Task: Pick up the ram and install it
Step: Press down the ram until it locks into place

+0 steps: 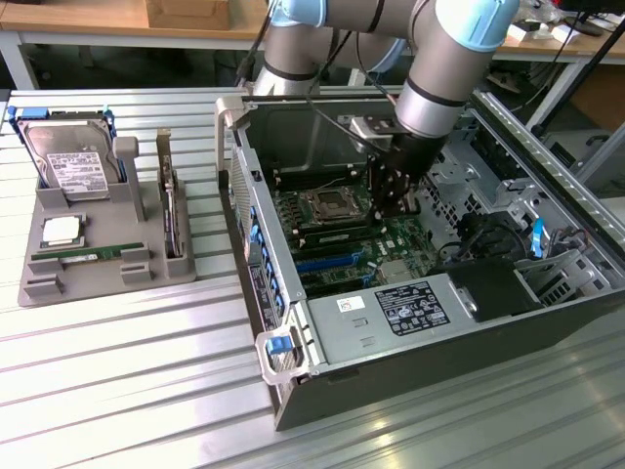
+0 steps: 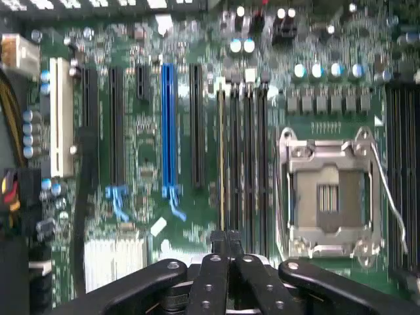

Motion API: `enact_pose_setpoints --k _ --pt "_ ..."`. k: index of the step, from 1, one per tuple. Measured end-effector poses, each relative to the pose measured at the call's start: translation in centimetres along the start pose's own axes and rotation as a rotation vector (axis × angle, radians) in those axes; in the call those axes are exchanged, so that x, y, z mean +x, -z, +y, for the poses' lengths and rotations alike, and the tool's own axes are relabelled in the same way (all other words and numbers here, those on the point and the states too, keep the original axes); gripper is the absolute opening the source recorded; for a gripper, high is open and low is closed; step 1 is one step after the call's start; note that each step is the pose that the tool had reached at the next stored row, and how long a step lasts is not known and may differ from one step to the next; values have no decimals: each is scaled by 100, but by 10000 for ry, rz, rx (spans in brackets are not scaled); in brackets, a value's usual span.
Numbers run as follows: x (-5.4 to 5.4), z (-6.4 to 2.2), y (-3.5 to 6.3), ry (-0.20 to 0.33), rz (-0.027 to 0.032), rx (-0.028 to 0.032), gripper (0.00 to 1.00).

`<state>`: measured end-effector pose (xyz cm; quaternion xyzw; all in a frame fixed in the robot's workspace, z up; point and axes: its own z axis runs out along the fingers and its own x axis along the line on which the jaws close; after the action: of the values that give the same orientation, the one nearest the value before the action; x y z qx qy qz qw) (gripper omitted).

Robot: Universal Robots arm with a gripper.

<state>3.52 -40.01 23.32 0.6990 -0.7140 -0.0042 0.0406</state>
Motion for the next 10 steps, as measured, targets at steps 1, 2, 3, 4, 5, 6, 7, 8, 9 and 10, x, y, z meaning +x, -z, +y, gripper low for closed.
enact_pose_setpoints --k 1,2,3,4,5,6,7,8,9,10 --pt "-1 -72 5 0 0 -12 11" --pt "-3 -163 10 1 1 -27 11" --pt "-4 -221 14 2 1 -34 11" --pt "-5 -248 16 2 1 -37 11" --pt "-6 -287 18 1 1 -41 11" --pt "-7 -354 23 3 1 -43 11" --pt "-8 -430 27 2 1 -47 11" --pt "-10 -491 31 2 1 -48 11" --pt "-10 -539 35 2 2 -49 11" --pt "-11 -570 39 3 1 -49 11"
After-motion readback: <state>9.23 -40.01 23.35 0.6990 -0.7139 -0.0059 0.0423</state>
